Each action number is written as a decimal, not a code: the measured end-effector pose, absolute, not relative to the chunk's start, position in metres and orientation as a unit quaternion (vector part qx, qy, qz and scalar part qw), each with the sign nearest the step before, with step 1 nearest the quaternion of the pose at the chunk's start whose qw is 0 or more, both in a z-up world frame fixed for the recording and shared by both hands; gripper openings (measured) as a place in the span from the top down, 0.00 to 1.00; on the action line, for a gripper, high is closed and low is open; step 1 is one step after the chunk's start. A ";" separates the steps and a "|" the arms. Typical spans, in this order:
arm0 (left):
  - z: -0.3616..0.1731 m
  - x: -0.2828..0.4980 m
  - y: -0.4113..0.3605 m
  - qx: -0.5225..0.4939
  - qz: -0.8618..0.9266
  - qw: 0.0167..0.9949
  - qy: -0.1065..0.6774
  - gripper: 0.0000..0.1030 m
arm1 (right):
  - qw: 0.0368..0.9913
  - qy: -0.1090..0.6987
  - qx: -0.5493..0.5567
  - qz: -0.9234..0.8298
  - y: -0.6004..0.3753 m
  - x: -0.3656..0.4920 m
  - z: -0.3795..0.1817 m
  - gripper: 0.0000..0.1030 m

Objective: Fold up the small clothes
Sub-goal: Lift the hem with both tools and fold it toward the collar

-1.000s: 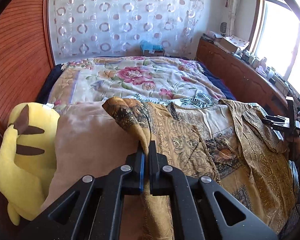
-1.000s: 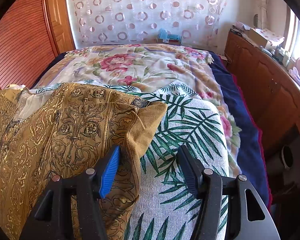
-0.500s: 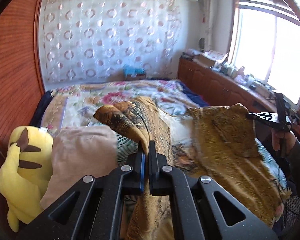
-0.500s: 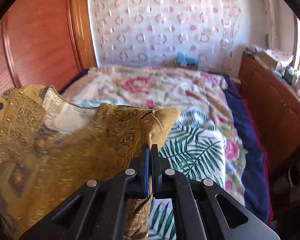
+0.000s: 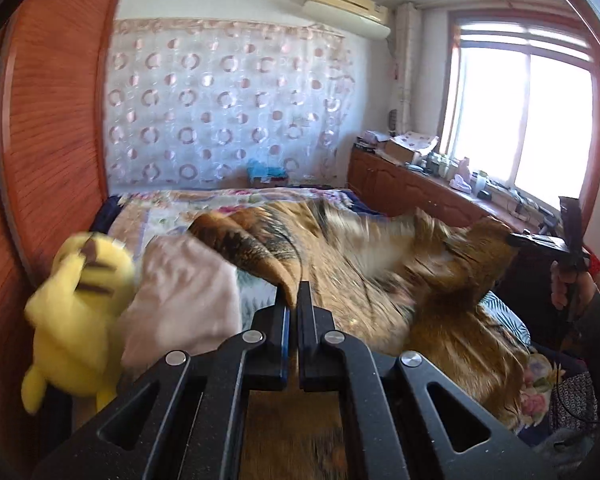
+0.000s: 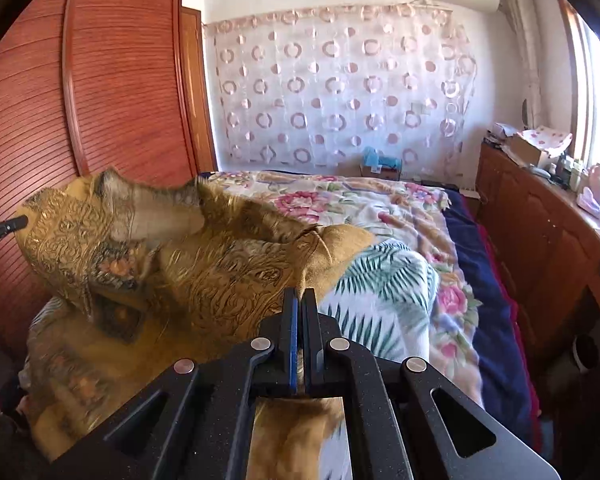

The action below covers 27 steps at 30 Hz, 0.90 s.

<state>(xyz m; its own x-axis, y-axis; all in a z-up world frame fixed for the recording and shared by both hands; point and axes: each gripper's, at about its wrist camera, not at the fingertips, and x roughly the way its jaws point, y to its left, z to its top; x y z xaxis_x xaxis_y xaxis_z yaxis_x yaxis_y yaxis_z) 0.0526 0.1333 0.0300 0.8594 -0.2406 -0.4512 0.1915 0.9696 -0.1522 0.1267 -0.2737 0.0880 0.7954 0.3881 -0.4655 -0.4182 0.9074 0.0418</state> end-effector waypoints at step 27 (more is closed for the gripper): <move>-0.068 -0.021 0.154 -0.057 -0.065 0.930 0.357 0.96 | 0.915 0.351 -0.019 0.199 -0.306 0.024 0.015 0.99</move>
